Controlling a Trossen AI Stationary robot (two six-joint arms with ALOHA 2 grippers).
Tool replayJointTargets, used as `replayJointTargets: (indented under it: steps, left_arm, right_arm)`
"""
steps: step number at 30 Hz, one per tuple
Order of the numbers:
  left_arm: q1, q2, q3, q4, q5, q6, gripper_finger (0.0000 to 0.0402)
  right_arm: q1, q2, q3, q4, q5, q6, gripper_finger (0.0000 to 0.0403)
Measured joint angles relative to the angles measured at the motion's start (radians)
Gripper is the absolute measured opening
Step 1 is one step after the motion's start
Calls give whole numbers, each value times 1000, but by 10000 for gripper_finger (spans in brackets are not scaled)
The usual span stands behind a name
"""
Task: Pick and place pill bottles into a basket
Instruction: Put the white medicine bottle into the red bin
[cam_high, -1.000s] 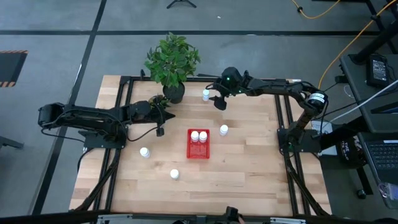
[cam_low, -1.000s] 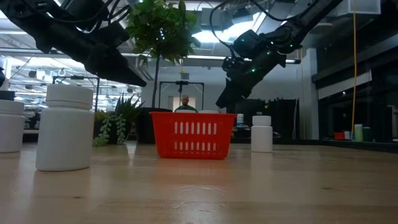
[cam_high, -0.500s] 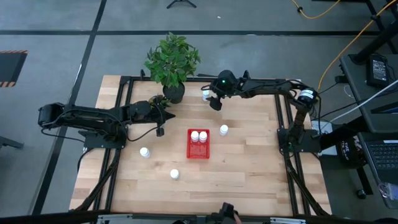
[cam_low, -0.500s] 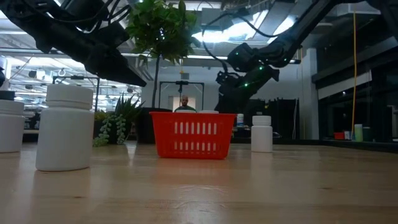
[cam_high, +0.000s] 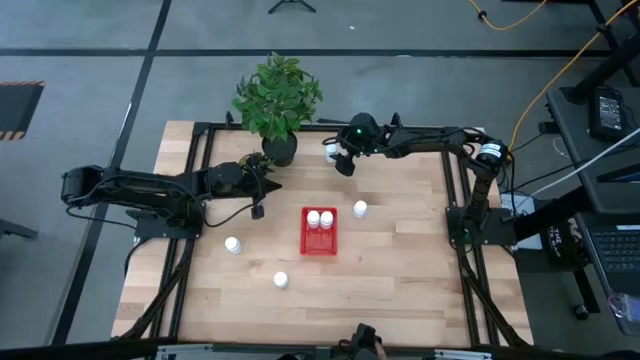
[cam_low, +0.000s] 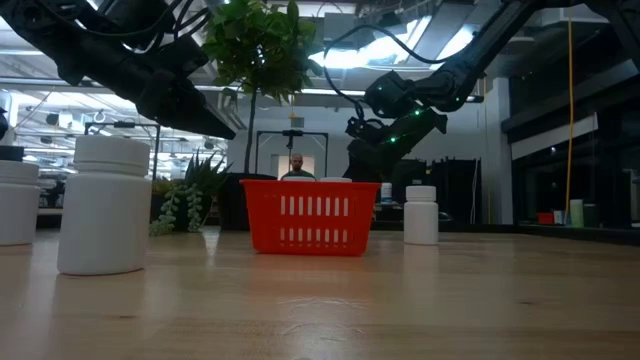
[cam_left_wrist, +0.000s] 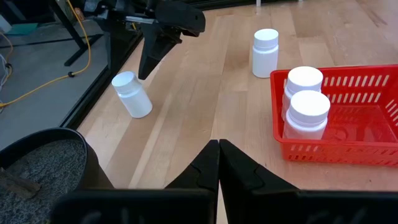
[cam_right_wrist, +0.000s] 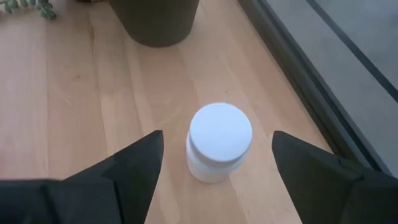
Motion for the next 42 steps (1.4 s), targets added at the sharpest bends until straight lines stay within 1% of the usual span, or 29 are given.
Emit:
replayJointTargets:
  steps: [10,19,24,29,42]
  left_arm:
    - [0,0,0,0,0,0,3]
    - [0,0,0,15,0,8,2]
    - [0,0,0,14,0,8,3]
    - [0,0,0,14,0,8,2]
    - [0,0,0,14,-5,18,2]
  right_arm:
    - [0,0,0,5,0,21,301]
    - [1,0,0,-2,11,47,277]
    - [1,21,0,-11,8,44,277]
    - [1,54,0,63,7,43,277]
    - [1,55,0,77,7,-9,277]
